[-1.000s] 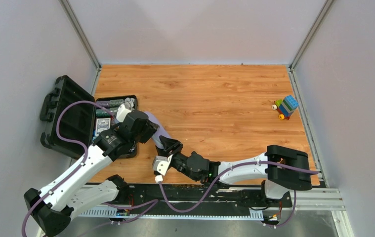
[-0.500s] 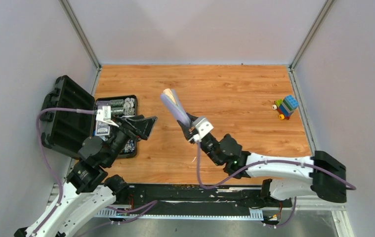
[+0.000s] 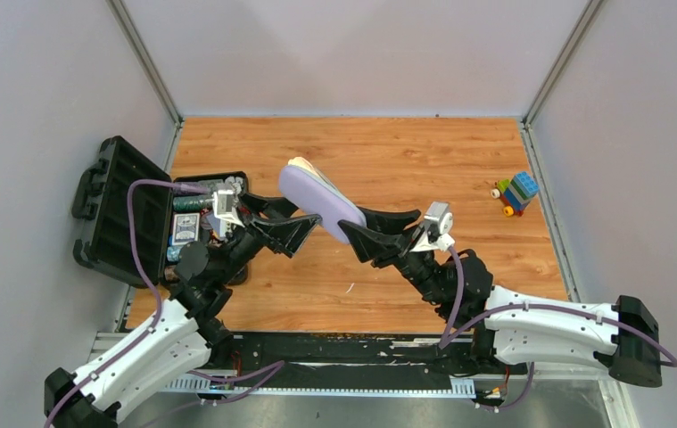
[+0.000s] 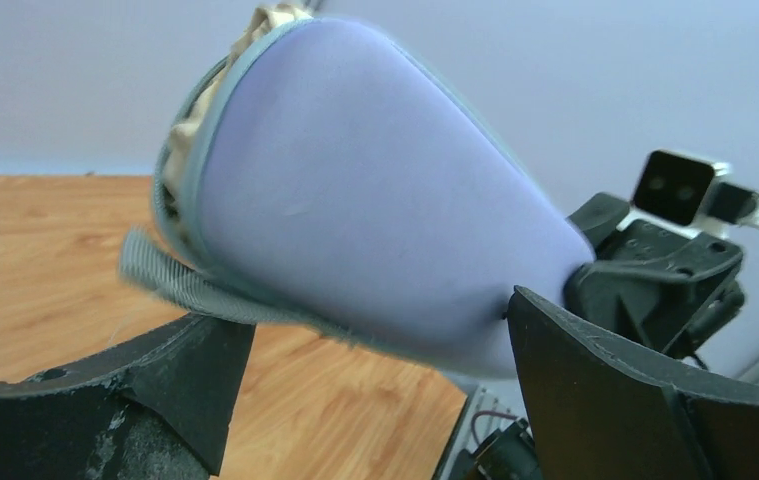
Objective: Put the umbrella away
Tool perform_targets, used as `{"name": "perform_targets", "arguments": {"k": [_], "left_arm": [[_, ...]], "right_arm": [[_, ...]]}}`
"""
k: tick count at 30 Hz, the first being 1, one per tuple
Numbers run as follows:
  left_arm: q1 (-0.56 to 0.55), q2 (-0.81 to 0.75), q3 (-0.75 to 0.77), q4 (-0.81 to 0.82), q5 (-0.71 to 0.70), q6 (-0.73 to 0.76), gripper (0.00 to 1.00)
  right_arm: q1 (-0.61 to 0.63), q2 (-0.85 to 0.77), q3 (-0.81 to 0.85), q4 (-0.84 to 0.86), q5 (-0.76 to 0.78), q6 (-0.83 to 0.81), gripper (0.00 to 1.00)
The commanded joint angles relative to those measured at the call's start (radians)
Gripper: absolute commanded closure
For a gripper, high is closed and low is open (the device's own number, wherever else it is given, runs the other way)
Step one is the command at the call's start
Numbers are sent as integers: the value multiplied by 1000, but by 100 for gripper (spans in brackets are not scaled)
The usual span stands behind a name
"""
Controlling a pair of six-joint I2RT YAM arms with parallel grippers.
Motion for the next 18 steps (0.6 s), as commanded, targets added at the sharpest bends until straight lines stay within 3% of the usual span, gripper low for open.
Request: {"name": "perform_targets", "arguments": {"k": [1, 6, 11, 18], "left_arm": [[0, 84, 8, 394, 84, -117, 0], [-3, 108, 28, 417, 88, -161, 2], [-2, 96, -16, 557, 27, -214, 3], [-2, 131, -12, 622, 37, -221, 3]], "right_arm": [[4, -30, -9, 150, -123, 115, 100], [5, -50, -51, 173, -128, 134, 100], [5, -55, -82, 139, -163, 167, 100], [5, -10, -158, 296, -174, 299, 100]]}}
